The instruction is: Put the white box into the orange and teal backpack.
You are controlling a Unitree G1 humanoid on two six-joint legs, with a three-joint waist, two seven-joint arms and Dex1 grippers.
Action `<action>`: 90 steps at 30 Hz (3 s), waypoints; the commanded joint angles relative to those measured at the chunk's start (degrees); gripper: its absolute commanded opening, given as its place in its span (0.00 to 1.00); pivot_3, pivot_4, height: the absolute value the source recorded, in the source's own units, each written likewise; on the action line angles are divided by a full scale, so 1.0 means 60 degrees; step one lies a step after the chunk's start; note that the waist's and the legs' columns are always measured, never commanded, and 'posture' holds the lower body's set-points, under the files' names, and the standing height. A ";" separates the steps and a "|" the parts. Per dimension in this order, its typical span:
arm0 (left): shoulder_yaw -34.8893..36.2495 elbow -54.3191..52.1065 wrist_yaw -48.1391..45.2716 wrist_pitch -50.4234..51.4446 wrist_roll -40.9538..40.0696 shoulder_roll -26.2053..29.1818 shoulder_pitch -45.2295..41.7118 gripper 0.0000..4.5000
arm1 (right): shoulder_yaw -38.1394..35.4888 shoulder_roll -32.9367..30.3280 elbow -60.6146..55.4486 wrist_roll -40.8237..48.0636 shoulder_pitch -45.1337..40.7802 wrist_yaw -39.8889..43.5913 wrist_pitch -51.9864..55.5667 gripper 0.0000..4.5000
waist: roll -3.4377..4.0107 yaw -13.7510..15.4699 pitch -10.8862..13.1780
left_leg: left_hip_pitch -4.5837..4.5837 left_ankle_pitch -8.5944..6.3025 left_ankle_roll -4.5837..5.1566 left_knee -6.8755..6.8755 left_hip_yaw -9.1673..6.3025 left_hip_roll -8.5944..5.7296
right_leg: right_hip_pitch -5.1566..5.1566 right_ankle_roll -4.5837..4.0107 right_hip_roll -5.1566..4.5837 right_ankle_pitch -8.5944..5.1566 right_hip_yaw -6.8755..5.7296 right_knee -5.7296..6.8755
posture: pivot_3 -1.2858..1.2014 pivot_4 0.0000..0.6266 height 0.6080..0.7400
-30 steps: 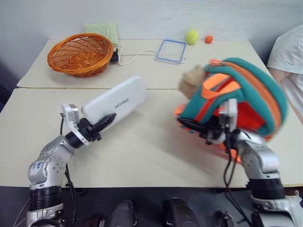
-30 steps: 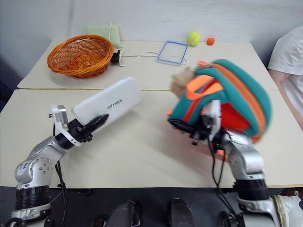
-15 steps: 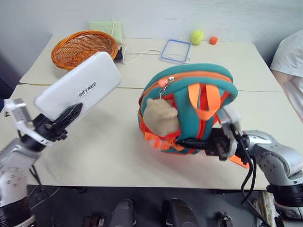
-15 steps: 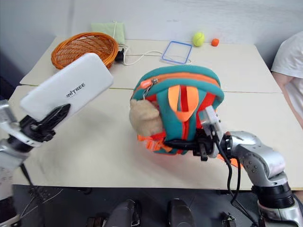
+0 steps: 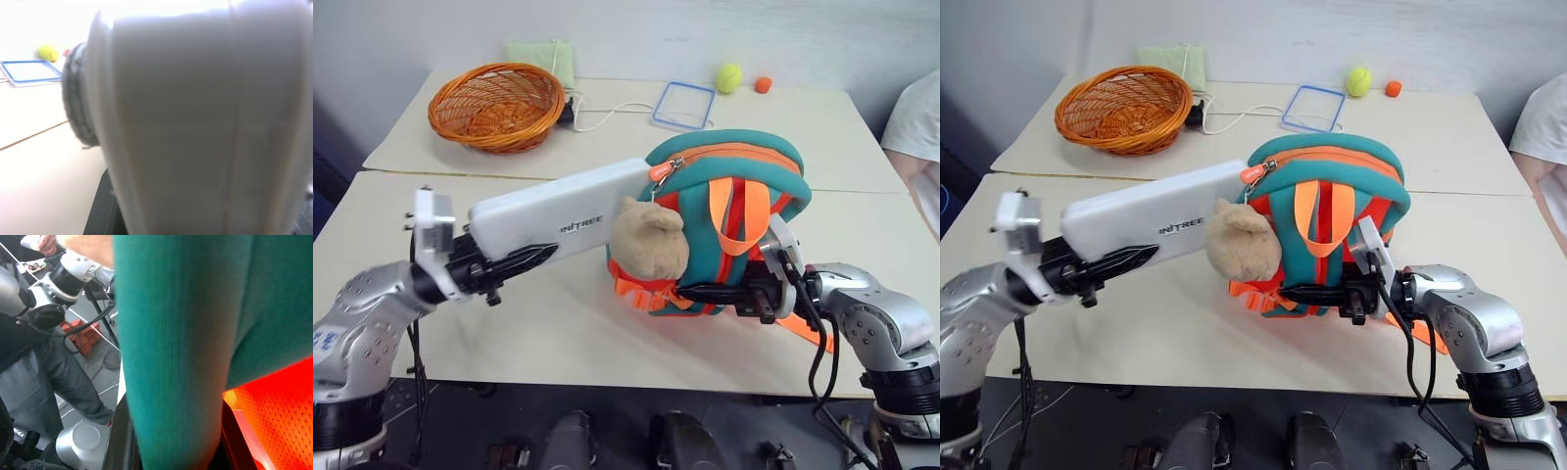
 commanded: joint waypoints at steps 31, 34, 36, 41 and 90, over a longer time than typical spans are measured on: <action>-0.3256 0.3314 -0.3300 -0.0839 0.3132 -0.1356 -0.5712 0.99 | -0.0251 -0.0232 -0.0722 -0.0551 0.0723 -0.0885 -0.0105 0.02 | 0.0001 0.0006 0.0001 | -0.0058 0.0026 -0.0013 0.0057 0.0006 0.0017 | -0.0043 0.0031 0.0031 0.0016 0.0007 0.0060 | 0.52 0.24 1.00; -0.2925 0.3176 -0.4217 -0.0635 0.3110 0.0128 -0.4962 0.99 | 0.0159 -0.0612 -0.0582 -0.1338 0.0834 -0.0750 -0.0506 0.02 | 0.0001 -0.0022 0.0000 | -0.0055 0.0028 -0.0013 0.0058 0.0001 0.0013 | -0.0040 0.0028 0.0028 0.0015 0.0004 0.0056 | 0.52 0.24 1.00; -0.2788 0.2986 -0.4388 -0.0650 0.3092 0.0647 -0.4584 0.99 | 0.0351 -0.0773 -0.0539 -0.1668 0.0813 -0.0648 -0.0698 0.02 | 0.0004 -0.0043 0.0000 | -0.0049 0.0027 -0.0009 0.0047 0.0004 0.0006 | -0.0036 0.0028 0.0022 0.0015 0.0010 0.0058 | 0.52 0.24 1.00; -0.1427 0.0440 -0.3031 0.0640 0.1097 0.0095 -0.3223 0.99 | 0.0222 -0.0458 -0.0460 -0.1544 0.0828 -0.0932 -0.0615 0.02 | 0.0002 0.0073 0.0001 | -0.0058 0.0020 0.0005 0.0054 -0.0021 0.0004 | -0.0026 0.0028 0.0005 0.0015 0.0002 0.0055 | 0.52 0.24 1.00; -0.1035 0.3184 0.0778 0.0799 0.1877 -0.0852 -0.3658 0.04 | -0.1262 0.0701 -0.0254 0.0458 0.0016 -0.1567 0.0019 0.02 | -0.0001 0.0029 0.0002 | -0.0049 0.0031 -0.0006 0.0048 -0.0020 0.0006 | -0.0026 0.0027 0.0017 0.0015 -0.0004 0.0067 | 0.52 0.24 1.00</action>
